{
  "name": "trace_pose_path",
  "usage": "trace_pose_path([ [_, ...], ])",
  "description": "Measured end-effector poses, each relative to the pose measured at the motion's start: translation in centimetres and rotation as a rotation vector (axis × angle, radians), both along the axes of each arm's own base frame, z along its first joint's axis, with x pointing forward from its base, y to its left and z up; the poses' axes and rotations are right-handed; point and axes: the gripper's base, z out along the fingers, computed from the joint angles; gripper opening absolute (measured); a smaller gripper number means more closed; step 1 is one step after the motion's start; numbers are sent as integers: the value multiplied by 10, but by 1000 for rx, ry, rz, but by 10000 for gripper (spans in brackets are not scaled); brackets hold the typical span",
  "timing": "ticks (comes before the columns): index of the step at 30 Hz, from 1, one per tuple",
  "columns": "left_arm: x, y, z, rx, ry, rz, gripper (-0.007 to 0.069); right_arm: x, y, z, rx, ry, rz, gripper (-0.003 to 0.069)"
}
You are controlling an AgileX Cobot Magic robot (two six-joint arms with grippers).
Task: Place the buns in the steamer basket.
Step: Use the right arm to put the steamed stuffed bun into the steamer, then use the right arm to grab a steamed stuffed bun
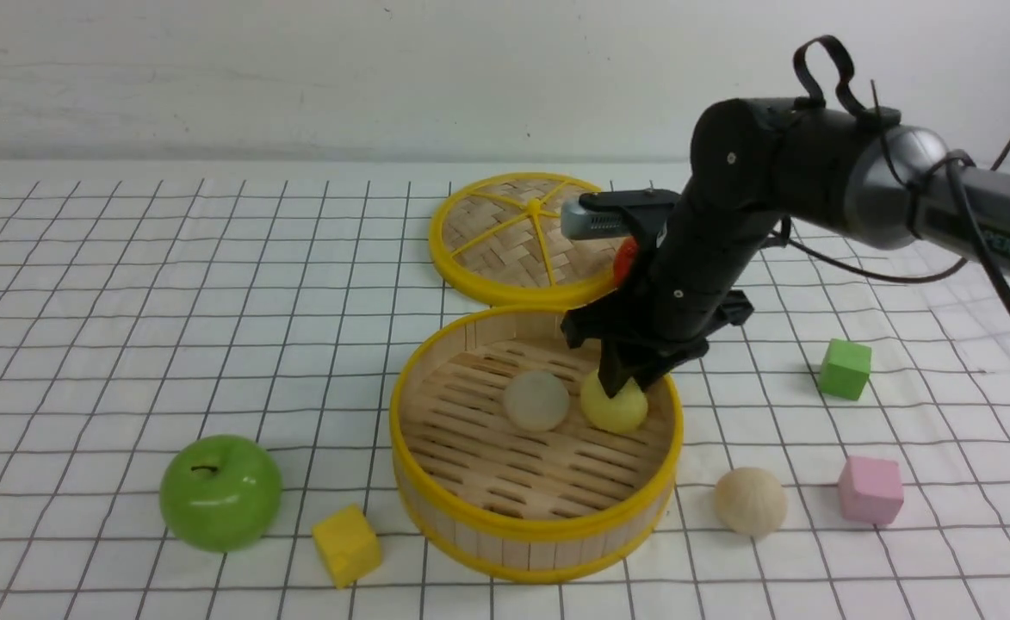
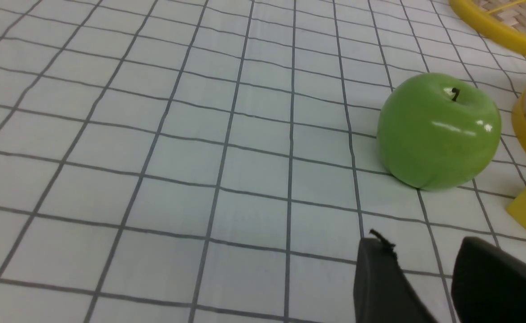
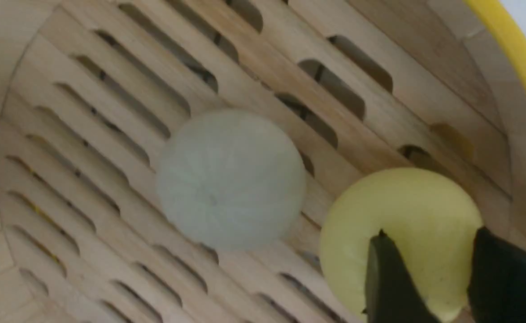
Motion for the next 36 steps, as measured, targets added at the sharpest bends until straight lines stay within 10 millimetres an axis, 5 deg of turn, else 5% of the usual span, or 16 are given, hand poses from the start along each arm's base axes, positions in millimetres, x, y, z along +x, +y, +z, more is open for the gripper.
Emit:
trace_pose_path([
  [4, 0, 0, 0, 0, 0, 0, 238, -15, -9, 30, -38, 7, 20, 367],
  [12, 0, 0, 0, 0, 0, 0, 238, -52, -28, 62, -69, -22, 29, 388],
  [19, 0, 0, 0, 0, 0, 0, 238, -94, -50, 23, -102, -12, -5, 385],
  [26, 0, 0, 0, 0, 0, 0, 238, -103, -59, -24, -134, -65, -13, 344],
  [36, 0, 0, 0, 0, 0, 0, 238, -94, -66, -29, -144, -115, -29, 232],
])
